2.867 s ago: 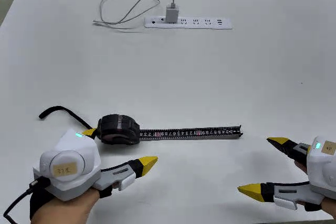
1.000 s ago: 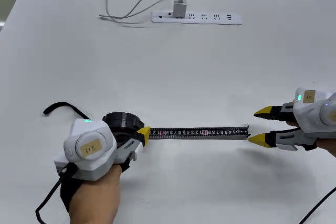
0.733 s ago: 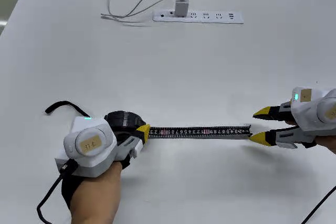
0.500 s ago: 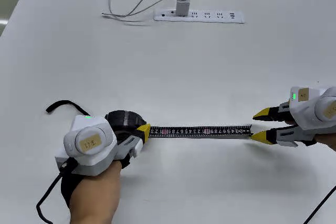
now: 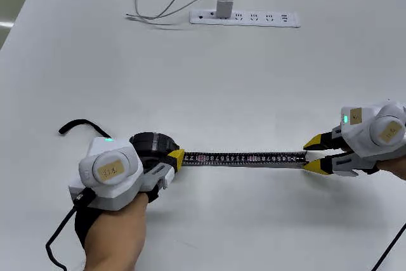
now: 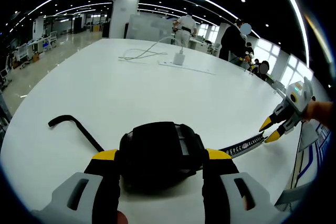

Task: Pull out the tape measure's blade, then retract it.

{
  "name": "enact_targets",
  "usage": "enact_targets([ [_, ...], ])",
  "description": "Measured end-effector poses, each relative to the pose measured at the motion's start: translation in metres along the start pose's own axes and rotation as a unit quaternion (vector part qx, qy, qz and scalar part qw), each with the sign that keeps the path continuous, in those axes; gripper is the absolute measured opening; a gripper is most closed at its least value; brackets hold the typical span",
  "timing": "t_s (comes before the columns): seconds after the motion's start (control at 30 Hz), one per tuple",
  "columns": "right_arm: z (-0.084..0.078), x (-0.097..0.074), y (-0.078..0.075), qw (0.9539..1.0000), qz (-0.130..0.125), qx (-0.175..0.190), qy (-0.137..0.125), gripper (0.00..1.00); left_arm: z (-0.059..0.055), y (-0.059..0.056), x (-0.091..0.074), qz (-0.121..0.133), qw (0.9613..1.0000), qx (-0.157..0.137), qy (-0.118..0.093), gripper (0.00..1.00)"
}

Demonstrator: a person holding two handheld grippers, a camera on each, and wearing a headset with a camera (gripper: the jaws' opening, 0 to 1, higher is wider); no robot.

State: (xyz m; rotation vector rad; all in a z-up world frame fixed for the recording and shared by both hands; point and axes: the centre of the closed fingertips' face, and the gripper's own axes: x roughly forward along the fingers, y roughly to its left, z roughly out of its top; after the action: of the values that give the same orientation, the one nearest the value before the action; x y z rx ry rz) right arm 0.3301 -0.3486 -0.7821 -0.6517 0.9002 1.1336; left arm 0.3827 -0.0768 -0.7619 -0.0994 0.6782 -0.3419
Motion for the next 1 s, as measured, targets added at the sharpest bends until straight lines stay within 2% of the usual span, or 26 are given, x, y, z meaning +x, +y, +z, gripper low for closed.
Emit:
enact_targets([
  [0.33,0.0003,0.0040,0.0021,0.9995,0.017,-0.024,0.014,0.12,0.0001,-0.0001,0.0001,-0.001,1.0000,-0.001,0.001,0.60],
  [0.7,-0.0013,0.0079,0.0031,0.9975,0.019,-0.060,0.034,0.11,-0.0001,-0.0002,0.0006,-0.002,1.0000,-0.005,0.001,0.60],
  [1.0,-0.0016,0.0079,0.0029,0.9982,0.019,-0.049,0.028,0.11,-0.0005,0.0000,0.0014,-0.008,0.9999,-0.006,0.005,0.60],
])
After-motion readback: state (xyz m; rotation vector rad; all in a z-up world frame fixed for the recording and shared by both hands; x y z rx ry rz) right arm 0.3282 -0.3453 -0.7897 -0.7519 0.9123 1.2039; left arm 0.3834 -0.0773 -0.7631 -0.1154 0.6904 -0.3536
